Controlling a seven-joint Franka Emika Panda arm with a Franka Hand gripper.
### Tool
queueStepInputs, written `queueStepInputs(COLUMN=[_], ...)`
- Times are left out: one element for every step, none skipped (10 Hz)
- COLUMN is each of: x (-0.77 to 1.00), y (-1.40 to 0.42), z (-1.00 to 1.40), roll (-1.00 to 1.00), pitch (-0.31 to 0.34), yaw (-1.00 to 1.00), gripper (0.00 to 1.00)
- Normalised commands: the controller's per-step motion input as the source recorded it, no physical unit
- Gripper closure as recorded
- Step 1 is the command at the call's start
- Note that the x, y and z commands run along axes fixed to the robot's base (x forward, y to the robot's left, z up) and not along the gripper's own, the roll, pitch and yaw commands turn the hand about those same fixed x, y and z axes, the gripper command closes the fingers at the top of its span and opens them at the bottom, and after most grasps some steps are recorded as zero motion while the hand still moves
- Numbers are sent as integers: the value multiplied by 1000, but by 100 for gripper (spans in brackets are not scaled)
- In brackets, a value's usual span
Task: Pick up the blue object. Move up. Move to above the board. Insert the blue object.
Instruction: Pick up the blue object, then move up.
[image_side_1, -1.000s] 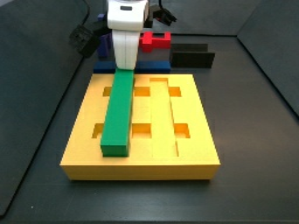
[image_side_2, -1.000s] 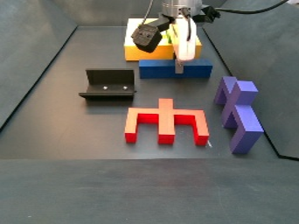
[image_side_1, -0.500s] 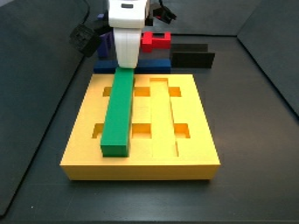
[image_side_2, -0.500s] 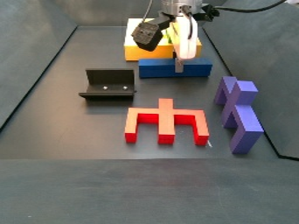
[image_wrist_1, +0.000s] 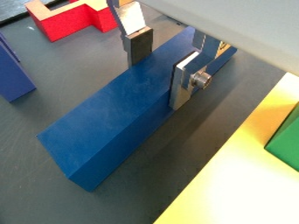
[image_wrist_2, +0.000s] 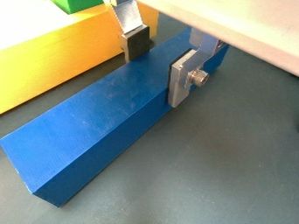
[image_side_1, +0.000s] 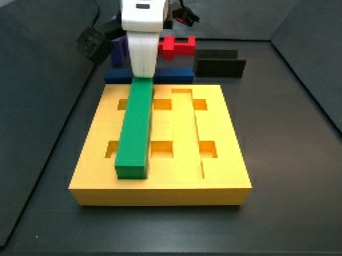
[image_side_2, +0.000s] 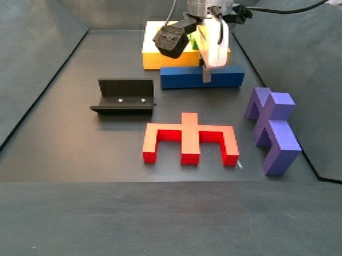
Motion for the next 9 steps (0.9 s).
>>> queueStepInputs(x=[0,0,0,0,0,0,-37,-81,-37], y=[0,0,0,0,0,0,-18,-21,-14], z=[0,0,0,0,0,833,810,577,290], roll=[0,0,0,0,0,0,0,-16,-47], pitch=[0,0,0,0,0,0,23,71,65], yaw=[0,0,0,0,0,0,3,9,11], gripper=[100,100,100,100,100,100,100,100,100])
